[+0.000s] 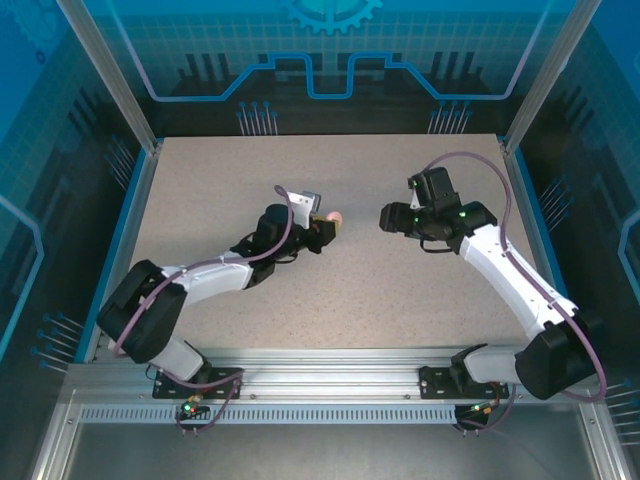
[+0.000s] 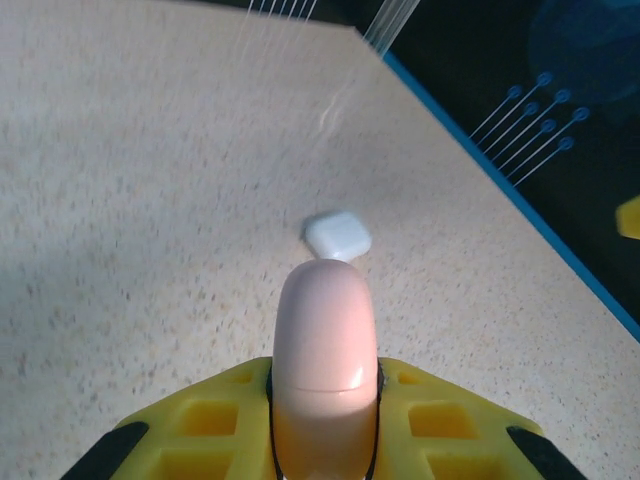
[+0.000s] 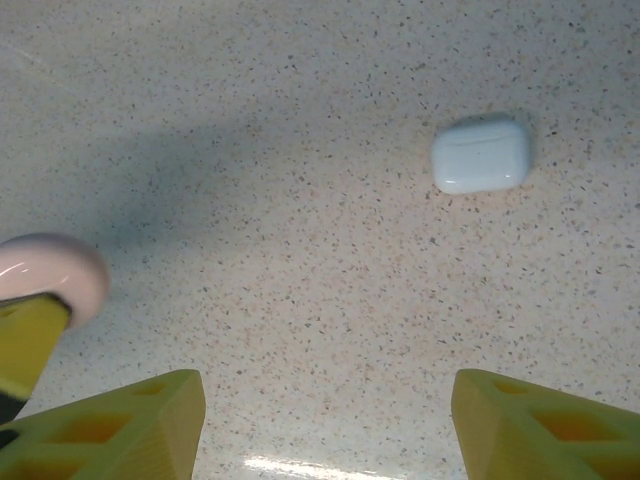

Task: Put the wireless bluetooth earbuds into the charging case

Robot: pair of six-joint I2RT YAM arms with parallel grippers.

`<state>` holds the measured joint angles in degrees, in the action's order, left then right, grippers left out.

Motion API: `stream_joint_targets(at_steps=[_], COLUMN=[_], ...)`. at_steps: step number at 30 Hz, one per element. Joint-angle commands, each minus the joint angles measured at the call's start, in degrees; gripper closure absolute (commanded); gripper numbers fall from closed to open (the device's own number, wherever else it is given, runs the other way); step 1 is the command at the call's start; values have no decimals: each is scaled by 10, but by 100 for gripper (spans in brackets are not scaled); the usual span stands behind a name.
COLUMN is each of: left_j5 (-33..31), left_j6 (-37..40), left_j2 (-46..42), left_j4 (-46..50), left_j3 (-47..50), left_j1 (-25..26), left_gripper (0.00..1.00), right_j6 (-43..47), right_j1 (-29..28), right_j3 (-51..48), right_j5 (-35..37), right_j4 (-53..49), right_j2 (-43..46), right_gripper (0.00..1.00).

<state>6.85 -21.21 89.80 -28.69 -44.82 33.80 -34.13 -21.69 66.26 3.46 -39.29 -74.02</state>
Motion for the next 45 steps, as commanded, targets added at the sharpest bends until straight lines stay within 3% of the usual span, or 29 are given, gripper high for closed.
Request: stream_joint_targets(at_steps=[1, 21, 29, 34, 41, 44, 45], left_j5=[-11, 10, 8, 1, -22, -30, -38], left_j6=[-51, -156, -135, -110, -87, -75, -71], left_j2=[31, 242, 293, 304, 281, 254, 238], left_j4=[9, 176, 239, 289, 345, 356, 354], left_j3=[-41, -222, -285, -312, -322, -309, -299], left_j1=[-2, 2, 1, 0, -12, -27, -31], left_gripper=[100, 100, 100, 82, 42, 33, 22], right_j6=[-14, -16, -11, -9, -1, 3, 5], right_j1=[8, 27, 37, 42, 45, 47, 48], right_j3=[-28, -69, -70, -69, -53, -44, -39], right_j5=[14, 18, 13, 7, -4, -8, -5], right_j4=[30, 27, 22, 20, 13, 10, 7], right_j2=[24, 59, 68, 77, 78, 78, 78], right_gripper=[33, 33, 33, 33, 32, 31, 27])
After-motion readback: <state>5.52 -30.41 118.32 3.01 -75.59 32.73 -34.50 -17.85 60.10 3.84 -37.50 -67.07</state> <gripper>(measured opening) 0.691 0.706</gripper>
